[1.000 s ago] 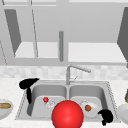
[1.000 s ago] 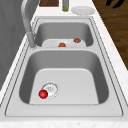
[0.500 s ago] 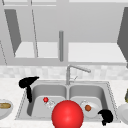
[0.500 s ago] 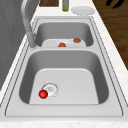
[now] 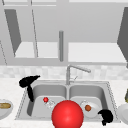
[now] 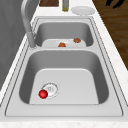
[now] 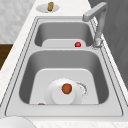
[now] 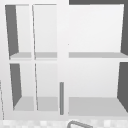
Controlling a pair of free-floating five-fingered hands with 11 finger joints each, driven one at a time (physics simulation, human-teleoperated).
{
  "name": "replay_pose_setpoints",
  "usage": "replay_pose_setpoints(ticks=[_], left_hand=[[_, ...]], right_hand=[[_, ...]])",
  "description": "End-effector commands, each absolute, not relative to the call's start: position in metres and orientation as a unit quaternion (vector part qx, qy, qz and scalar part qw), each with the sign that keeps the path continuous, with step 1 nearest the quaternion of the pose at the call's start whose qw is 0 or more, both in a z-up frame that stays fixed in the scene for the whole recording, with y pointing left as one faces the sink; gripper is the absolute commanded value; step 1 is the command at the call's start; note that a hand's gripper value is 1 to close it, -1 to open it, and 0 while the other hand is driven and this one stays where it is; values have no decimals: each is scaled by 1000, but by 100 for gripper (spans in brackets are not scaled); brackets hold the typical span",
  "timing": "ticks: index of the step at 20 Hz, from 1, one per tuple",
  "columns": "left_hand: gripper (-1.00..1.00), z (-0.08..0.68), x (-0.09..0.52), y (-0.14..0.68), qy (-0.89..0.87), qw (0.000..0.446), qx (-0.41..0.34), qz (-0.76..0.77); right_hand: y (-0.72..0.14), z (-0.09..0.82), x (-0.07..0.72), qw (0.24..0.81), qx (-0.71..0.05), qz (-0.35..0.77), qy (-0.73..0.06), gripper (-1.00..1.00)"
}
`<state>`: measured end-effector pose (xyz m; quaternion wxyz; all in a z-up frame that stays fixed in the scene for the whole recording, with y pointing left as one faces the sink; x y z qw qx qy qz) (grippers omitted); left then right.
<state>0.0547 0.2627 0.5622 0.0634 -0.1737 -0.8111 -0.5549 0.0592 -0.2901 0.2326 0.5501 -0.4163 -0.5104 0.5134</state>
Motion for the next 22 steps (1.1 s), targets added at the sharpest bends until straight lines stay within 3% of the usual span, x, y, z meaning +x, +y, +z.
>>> replay_pose_setpoints(ticks=[1,22], left_hand=[[-100,563,55,263,-849,74,-153,-500],[-100,582,37,261,-885,63,-141,-440]], right_hand=[[-290,233,59,550,-416,513,-510,0],[-290,233,59,550,-416,513,-510,0]])
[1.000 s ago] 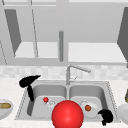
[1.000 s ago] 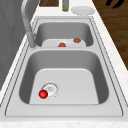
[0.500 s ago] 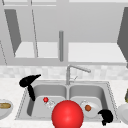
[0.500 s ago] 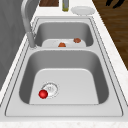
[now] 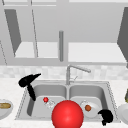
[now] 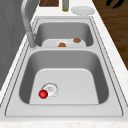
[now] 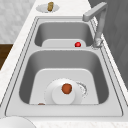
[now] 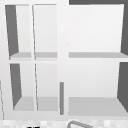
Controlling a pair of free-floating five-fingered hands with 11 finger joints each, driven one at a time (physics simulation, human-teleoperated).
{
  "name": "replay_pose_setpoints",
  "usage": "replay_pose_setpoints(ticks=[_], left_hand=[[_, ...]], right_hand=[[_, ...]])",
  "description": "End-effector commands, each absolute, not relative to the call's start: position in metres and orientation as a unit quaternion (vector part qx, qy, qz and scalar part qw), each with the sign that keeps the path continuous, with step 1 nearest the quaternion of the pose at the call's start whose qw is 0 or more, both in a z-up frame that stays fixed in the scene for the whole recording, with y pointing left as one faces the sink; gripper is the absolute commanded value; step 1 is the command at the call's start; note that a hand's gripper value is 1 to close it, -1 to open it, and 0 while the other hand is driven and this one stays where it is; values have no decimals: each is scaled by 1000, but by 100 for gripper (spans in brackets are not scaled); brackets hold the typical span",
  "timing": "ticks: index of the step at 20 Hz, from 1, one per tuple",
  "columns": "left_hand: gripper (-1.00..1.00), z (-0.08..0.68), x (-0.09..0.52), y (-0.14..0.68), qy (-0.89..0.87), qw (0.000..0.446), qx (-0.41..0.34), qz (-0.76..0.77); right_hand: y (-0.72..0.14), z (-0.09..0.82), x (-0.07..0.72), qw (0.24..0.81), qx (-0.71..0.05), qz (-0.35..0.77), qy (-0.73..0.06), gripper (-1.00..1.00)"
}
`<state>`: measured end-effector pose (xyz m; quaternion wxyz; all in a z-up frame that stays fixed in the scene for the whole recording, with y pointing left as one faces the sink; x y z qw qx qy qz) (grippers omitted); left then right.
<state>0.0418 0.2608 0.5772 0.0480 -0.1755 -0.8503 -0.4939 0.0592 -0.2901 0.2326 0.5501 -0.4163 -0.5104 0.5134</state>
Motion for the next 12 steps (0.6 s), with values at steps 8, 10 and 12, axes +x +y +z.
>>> replay_pose_setpoints(ticks=[8,10,12], left_hand=[[-100,592,25,260,-884,63,-123,-446],[-100,593,22,260,-884,63,-118,-447],[-100,595,20,260,-884,62,-113,-449]], right_hand=[[-290,233,59,550,-416,513,-510,0],[-290,233,59,550,-416,513,-510,0],[-290,233,59,550,-416,513,-510,0]])
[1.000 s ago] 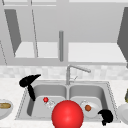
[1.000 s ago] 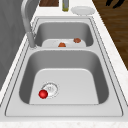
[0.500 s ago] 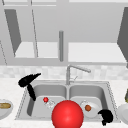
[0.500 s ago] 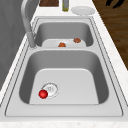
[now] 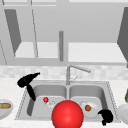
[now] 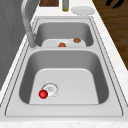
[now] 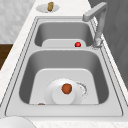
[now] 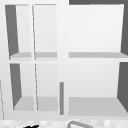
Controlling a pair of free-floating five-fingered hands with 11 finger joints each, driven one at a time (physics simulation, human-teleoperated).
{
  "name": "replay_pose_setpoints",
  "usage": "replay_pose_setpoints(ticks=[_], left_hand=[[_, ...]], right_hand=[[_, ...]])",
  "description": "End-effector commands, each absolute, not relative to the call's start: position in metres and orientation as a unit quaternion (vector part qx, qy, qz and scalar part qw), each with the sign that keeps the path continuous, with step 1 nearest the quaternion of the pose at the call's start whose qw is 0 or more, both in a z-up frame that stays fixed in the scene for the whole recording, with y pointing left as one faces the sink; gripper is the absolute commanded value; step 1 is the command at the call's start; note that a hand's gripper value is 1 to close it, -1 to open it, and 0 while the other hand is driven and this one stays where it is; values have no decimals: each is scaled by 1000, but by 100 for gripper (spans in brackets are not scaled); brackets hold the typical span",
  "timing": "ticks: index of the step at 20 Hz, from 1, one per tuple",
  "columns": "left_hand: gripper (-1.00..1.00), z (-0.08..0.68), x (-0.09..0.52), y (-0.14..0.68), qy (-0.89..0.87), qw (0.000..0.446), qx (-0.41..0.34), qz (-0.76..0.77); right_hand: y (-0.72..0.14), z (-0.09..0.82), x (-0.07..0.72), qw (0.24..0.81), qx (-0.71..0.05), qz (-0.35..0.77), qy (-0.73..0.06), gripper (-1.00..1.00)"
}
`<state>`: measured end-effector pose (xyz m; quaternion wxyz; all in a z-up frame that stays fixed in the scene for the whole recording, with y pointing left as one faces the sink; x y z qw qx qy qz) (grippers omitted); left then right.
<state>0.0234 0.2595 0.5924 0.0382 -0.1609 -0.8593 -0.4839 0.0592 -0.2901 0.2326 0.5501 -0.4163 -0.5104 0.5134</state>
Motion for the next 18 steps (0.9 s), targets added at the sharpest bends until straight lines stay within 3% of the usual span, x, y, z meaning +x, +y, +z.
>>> replay_pose_setpoints(ticks=[1,18], left_hand=[[-100,596,19,260,-884,61,-111,-449],[-100,613,-3,258,-902,54,-121,-410]], right_hand=[[-290,233,59,550,-416,513,-510,0],[-290,233,59,550,-416,513,-510,0]])
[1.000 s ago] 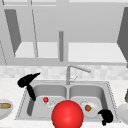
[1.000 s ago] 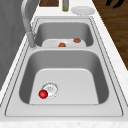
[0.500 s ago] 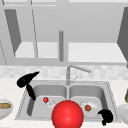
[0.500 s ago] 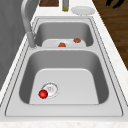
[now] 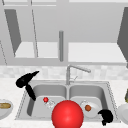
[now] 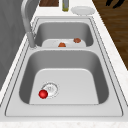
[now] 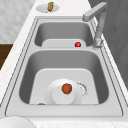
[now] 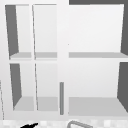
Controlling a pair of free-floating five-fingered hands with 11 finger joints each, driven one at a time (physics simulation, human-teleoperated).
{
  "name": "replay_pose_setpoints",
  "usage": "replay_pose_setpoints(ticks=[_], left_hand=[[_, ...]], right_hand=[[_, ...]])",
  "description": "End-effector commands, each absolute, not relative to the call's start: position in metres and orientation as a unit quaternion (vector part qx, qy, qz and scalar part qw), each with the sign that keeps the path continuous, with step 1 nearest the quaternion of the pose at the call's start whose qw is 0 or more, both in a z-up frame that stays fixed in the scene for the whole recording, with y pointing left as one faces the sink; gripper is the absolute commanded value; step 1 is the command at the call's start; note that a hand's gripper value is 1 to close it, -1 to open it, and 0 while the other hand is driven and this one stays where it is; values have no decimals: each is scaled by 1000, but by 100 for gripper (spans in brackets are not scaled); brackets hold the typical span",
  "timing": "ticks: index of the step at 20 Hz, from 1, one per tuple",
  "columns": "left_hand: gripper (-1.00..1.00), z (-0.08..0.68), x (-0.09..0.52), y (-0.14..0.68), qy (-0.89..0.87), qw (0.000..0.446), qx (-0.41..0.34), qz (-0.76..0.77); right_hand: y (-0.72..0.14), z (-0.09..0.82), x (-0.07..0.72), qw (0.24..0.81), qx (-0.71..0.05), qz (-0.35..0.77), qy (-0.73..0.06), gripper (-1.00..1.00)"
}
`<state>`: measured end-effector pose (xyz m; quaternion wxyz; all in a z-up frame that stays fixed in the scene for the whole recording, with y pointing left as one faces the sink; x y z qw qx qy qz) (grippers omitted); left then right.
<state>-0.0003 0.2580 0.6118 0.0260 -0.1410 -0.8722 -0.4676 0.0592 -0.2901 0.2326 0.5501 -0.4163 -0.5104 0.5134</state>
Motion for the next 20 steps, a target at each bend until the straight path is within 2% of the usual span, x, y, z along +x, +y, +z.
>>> replay_pose_setpoints(ticks=[1,15,18,19,20], left_hand=[[-100,612,-3,258,-903,56,-124,-407],[-100,615,-9,256,-913,45,-118,-387],[-100,616,-12,256,-915,30,-107,-387],[-100,615,-11,256,-891,10,-136,-432],[-100,615,-10,256,-888,20,-140,-437]], right_hand=[[-290,233,59,550,-416,513,-510,0],[-290,233,59,550,-416,513,-510,0],[-290,233,59,550,-416,513,-510,0],[-290,233,59,550,-416,513,-510,0],[-290,233,59,550,-416,513,-510,0]])
